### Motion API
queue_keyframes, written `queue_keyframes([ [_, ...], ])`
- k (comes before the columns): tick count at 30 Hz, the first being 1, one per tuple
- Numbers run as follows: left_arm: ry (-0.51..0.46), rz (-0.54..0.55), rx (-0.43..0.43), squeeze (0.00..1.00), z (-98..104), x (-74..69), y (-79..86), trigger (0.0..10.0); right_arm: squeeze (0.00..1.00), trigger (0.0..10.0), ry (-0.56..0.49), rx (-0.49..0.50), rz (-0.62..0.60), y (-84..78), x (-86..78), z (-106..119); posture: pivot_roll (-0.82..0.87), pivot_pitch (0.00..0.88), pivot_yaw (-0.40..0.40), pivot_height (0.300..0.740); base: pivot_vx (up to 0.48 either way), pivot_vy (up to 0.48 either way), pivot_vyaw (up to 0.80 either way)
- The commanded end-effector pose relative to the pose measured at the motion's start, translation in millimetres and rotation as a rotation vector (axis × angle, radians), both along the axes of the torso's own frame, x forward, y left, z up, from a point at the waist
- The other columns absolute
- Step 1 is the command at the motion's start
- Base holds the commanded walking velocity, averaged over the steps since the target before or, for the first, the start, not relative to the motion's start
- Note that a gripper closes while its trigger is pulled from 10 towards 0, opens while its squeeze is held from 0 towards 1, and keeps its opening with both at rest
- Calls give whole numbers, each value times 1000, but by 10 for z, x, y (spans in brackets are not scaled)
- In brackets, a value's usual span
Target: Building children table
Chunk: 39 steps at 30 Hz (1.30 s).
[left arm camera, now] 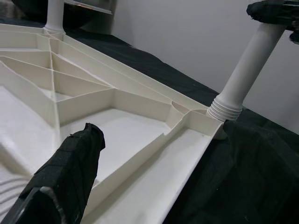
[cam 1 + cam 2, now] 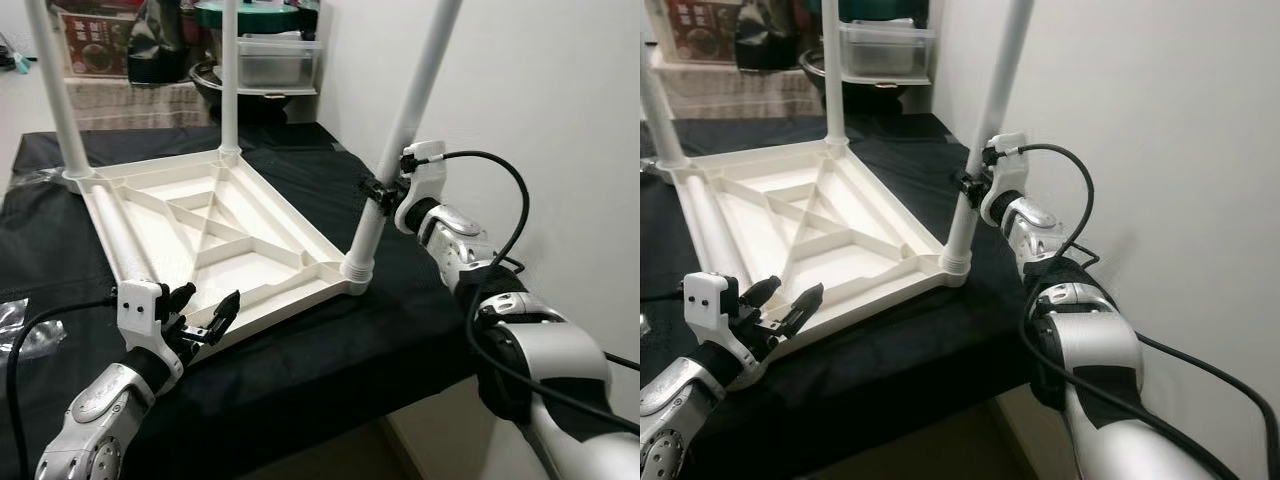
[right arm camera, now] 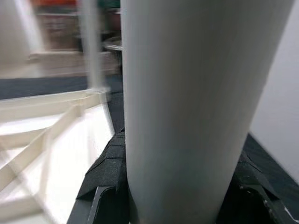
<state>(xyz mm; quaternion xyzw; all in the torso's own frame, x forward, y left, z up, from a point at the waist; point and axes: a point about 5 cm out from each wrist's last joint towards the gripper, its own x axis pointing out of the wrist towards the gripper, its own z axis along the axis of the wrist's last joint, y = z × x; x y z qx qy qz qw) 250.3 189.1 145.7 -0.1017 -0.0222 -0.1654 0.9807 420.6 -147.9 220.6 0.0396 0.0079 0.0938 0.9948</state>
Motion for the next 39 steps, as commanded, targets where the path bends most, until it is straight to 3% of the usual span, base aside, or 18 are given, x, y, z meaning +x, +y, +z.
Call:
queue_keyframes([
  [1,12,-14,-12,0,-32,7,-50,10000,0,0,152,-23,-113,-63,-77,-402,53,0,-144,740,0,0,0],
  [5,12,-20,-13,0,-31,26,-61,10000,0,0,202,-4,-180,203,-131,-584,45,0,-140,740,0,0,0],
  [9,10,-16,-12,0,-24,42,-52,10000,0,0,217,-17,-234,425,-158,-611,43,0,-146,740,0,0,0],
  [15,13,-7,-16,0,-42,30,-62,10000,0,0,210,-2,-321,594,-189,-590,39,0,-153,740,0,0,0],
  [20,15,-6,-22,0,-52,22,-79,10000,0,0,227,17,-264,734,-219,-618,43,0,-158,740,0,0,0],
  [21,16,-5,-22,0,-53,21,-79,10000,0,8824,224,21,-259,734,-217,-610,40,0,-156,740,0,0,0],
  [22,17,-4,-22,0,-56,20,-73,10000,0,10000,213,17,-261,725,-211,-587,40,0,-156,740,0,0,0],
  [27,20,-4,-19,0,-67,21,-63,10000,0,10000,175,0,-275,682,-187,-509,34,0,-153,740,0,0,0],
  [28,20,-6,-20,0,-65,24,-68,10000,1000,10000,160,3,-279,666,-178,-476,34,0,-153,740,0,0,0],
  [35,19,-8,-21,0,-63,30,-76,10000,1000,10000,90,36,-264,656,-148,-301,31,0,-151,740,0,0,0],
  [39,20,-10,-20,0,-64,34,-76,10000,1000,10000,20,66,-238,667,-140,-87,29,0,-150,740,0,0,0],
])
